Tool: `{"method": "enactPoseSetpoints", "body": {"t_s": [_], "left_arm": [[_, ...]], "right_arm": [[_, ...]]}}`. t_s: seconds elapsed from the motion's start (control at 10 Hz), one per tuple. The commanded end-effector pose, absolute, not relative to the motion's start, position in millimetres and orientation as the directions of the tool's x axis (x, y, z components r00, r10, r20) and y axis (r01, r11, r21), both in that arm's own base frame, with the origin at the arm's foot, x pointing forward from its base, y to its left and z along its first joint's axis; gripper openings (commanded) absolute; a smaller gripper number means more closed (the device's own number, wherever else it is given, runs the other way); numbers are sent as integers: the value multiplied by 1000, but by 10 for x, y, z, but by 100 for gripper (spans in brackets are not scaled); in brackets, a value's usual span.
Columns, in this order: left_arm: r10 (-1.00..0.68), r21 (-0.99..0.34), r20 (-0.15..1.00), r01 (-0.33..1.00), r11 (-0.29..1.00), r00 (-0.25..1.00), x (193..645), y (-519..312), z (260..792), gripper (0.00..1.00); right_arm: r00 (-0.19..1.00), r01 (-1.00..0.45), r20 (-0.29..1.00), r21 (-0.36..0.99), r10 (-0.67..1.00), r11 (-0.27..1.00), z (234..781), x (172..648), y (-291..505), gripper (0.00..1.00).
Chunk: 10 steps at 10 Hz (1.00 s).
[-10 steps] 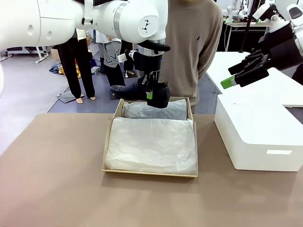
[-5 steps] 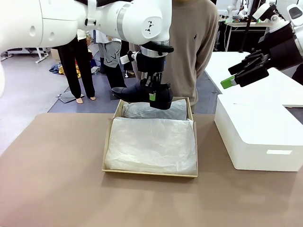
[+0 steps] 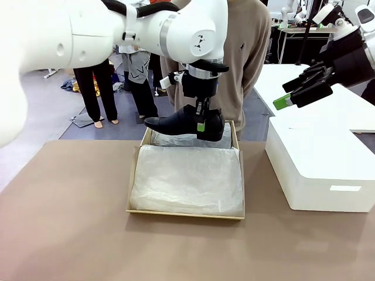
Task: Pack the shoes into the box.
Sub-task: Place the other shoe of the Shoes into the Shoes Box.
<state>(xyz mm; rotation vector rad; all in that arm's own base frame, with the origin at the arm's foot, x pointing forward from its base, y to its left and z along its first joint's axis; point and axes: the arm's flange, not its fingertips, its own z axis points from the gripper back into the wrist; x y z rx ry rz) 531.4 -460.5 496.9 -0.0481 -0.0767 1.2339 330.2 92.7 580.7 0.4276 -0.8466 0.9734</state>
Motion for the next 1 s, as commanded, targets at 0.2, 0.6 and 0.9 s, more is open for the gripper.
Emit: {"method": "enactPoseSetpoints", "body": {"t_s": [0.2,0.6,0.9], "left_arm": [[934,-121,77,-926,357,350,5554,-4922,5022,0],[968,-91,47,-964,251,248,5602,-4988,4944,0],[973,-81,51,-970,228,224,5597,-4975,4883,0]], "right_arm": [[271,-863,797,-47,539,503,5809,3319,924,100],[271,-863,797,-47,539,503,5809,3319,924,100],[271,-863,797,-47,539,503,5809,3319,924,100]]}}
